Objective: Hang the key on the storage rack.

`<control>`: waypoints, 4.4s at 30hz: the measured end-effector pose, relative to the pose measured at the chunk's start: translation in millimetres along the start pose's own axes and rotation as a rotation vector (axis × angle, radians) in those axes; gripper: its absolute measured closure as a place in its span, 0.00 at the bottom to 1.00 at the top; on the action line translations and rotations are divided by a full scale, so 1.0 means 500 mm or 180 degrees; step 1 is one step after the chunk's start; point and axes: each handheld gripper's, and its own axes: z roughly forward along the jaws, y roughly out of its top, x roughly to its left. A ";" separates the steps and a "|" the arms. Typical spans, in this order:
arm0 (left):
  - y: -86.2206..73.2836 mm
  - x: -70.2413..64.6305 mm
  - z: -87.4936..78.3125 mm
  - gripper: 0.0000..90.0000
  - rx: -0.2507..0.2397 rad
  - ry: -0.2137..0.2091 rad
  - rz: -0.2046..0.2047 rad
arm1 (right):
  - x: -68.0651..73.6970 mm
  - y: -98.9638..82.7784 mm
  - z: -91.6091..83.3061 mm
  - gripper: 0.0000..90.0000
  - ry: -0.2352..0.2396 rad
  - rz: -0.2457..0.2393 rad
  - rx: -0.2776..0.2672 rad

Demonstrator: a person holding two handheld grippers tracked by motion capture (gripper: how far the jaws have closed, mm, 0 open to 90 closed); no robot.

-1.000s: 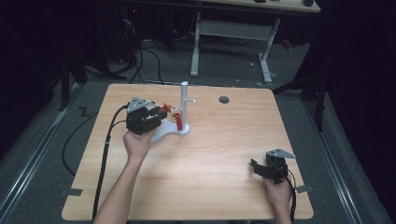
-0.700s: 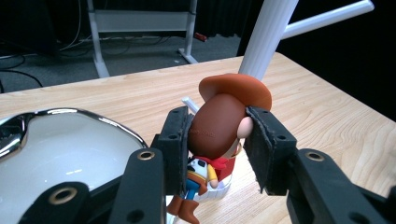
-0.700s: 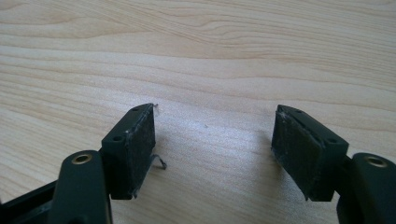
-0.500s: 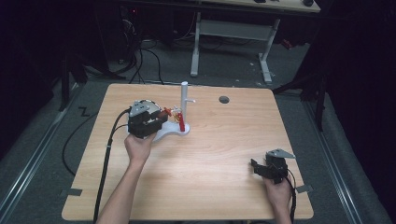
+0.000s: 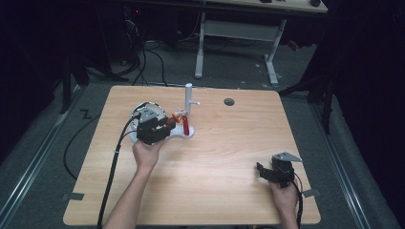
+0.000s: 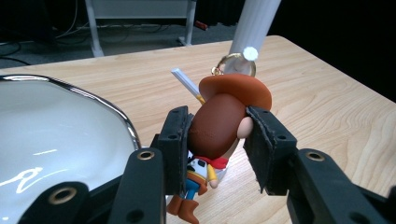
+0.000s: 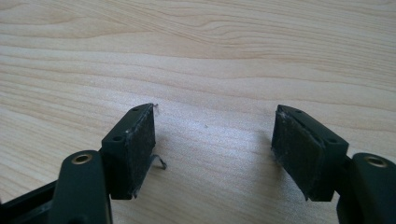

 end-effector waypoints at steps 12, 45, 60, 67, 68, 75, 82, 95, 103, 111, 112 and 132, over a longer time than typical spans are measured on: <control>-0.017 -0.017 0.027 0.67 0.0095 -0.0002 0.0025 | 0.000 0.000 0.000 0.34 0.0000 0.0000 0.0000; -0.051 -0.014 0.067 0.67 0.0384 0.0052 -0.0008 | 0.000 0.000 0.000 0.34 0.0001 0.0000 0.0000; -0.067 -0.015 0.074 0.67 0.0477 0.0042 -0.0033 | 0.000 0.000 0.000 0.34 0.0000 -0.0002 -0.0001; -0.075 -0.007 0.063 0.65 0.0495 0.0059 -0.0044 | 0.000 0.000 0.000 0.34 -0.0002 -0.0005 -0.0002; -0.075 -0.007 0.062 0.63 0.0494 0.0069 -0.0054 | 0.000 0.000 0.000 0.34 0.0000 -0.0003 -0.0001; -0.071 -0.016 0.043 0.52 0.0493 0.0102 0.0040 | 0.000 0.000 0.000 0.34 0.0000 0.0000 0.0000; -0.066 -0.028 0.022 0.49 0.0492 0.0070 0.0109 | 0.000 0.000 0.000 0.34 0.0000 -0.0003 -0.0001; -0.089 -0.024 -0.029 0.47 0.0401 0.0077 0.0022 | 0.000 0.000 0.000 0.34 -0.0001 -0.0003 0.0000; -0.099 -0.019 -0.052 0.46 0.0356 0.0085 -0.0033 | 0.000 0.000 0.000 0.34 -0.0003 -0.0004 -0.0001; -0.108 -0.017 -0.069 0.45 0.0342 0.0082 -0.0071 | 0.000 0.000 0.000 0.34 -0.0002 -0.0003 -0.0001; -0.108 -0.017 -0.069 0.45 0.0342 0.0082 -0.0071 | 0.000 0.000 0.000 0.34 -0.0002 -0.0003 -0.0001; -0.133 -0.013 -0.102 0.42 0.0324 0.0076 -0.0155 | 0.000 0.000 0.000 0.34 -0.0005 -0.0003 -0.0002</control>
